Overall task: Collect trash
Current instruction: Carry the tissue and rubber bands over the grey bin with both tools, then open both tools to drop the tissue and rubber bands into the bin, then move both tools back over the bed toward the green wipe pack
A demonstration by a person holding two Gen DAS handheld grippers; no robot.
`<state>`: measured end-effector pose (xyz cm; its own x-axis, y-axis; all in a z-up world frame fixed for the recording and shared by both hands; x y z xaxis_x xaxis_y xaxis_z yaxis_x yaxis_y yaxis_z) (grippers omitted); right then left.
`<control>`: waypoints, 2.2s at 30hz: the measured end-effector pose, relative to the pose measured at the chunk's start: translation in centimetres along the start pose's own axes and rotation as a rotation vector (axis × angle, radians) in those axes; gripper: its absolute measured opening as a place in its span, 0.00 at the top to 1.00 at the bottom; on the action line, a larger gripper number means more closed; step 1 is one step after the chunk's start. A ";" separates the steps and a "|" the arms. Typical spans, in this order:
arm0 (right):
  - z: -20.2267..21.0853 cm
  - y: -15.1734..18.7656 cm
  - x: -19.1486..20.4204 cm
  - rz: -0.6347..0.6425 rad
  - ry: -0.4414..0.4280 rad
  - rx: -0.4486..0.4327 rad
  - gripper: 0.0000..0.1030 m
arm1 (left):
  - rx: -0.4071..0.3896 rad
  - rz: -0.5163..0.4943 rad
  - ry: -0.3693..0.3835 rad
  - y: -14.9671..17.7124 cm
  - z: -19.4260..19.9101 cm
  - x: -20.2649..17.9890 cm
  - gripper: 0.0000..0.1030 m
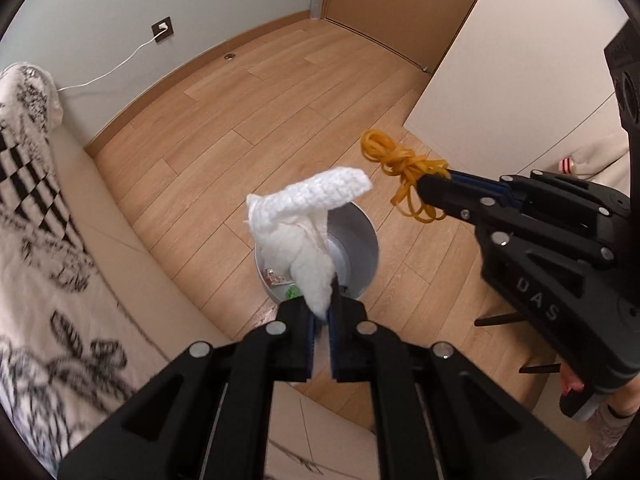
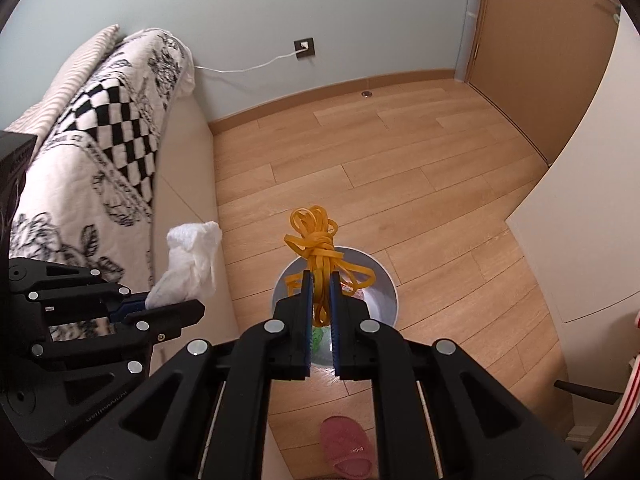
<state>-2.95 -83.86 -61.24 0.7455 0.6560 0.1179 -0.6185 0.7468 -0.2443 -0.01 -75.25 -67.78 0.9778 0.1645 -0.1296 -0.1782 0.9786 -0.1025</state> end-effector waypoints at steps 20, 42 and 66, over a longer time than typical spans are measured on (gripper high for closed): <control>-1.2 0.1 -1.1 -0.034 0.001 0.010 0.72 | 0.046 0.082 0.042 -0.2 -1.3 3.0 0.49; 18.5 6.7 22.7 0.437 -0.153 -0.129 0.52 | -0.207 0.533 -0.244 26.5 24.6 14.5 0.41; 25.0 21.3 61.7 0.974 -0.378 -0.159 0.52 | -0.337 0.988 -0.469 59.6 37.0 29.8 0.30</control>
<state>23.67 -24.68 -35.12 -0.1983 0.9762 0.0881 -0.8481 -0.1258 -0.5147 22.62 -7.44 -41.30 0.3260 0.9426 0.0729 -0.8429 0.3247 -0.4290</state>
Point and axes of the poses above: each gripper's, at about its wrist camera, not at the fingertips, and z roughly against the way its jaws point, x to its left, y to its underside, the point moved 9 cm from there along -z, roughly the way its jaws point, and after that the axes turned 13 degrees about x, right-handed, at the moved point
